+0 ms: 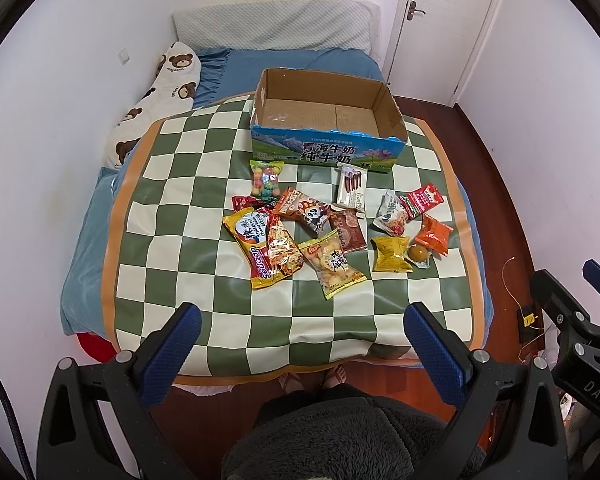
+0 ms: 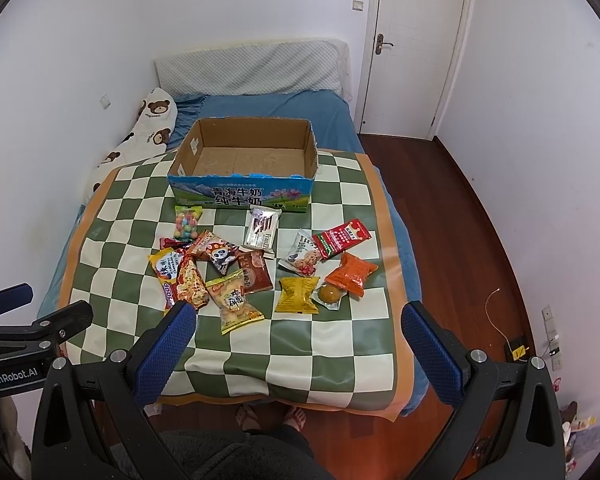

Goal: Organize snacks

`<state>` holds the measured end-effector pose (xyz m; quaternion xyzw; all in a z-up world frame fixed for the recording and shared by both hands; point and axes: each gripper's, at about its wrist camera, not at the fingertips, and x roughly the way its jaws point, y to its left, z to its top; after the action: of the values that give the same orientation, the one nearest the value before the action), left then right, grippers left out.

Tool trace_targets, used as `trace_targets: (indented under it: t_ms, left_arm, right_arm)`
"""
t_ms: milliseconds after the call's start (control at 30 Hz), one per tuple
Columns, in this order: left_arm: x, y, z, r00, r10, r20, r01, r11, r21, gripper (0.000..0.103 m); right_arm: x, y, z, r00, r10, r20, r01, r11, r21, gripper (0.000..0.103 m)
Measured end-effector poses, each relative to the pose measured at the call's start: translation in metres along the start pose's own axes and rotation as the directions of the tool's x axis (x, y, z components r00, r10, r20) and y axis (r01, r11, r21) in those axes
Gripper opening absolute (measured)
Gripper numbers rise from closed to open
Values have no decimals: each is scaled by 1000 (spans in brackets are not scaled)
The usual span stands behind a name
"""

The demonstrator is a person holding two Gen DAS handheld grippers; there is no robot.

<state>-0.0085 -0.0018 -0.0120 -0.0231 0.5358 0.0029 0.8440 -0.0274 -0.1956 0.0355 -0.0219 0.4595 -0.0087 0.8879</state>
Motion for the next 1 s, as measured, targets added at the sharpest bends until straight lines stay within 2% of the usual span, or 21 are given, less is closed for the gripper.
trace_targets:
  t_ms: [833, 1000]
  left_arm:
    - [-5, 6, 6, 1000, 3, -6, -3, 1000, 3, 103]
    - [20, 24, 16, 999, 41, -25, -42, 999, -28, 103]
  right_arm:
    - [2, 10, 4, 1000, 15, -14, -15, 1000, 14, 103]
    - [26, 11, 7, 999, 32, -26, -31, 999, 40, 103]
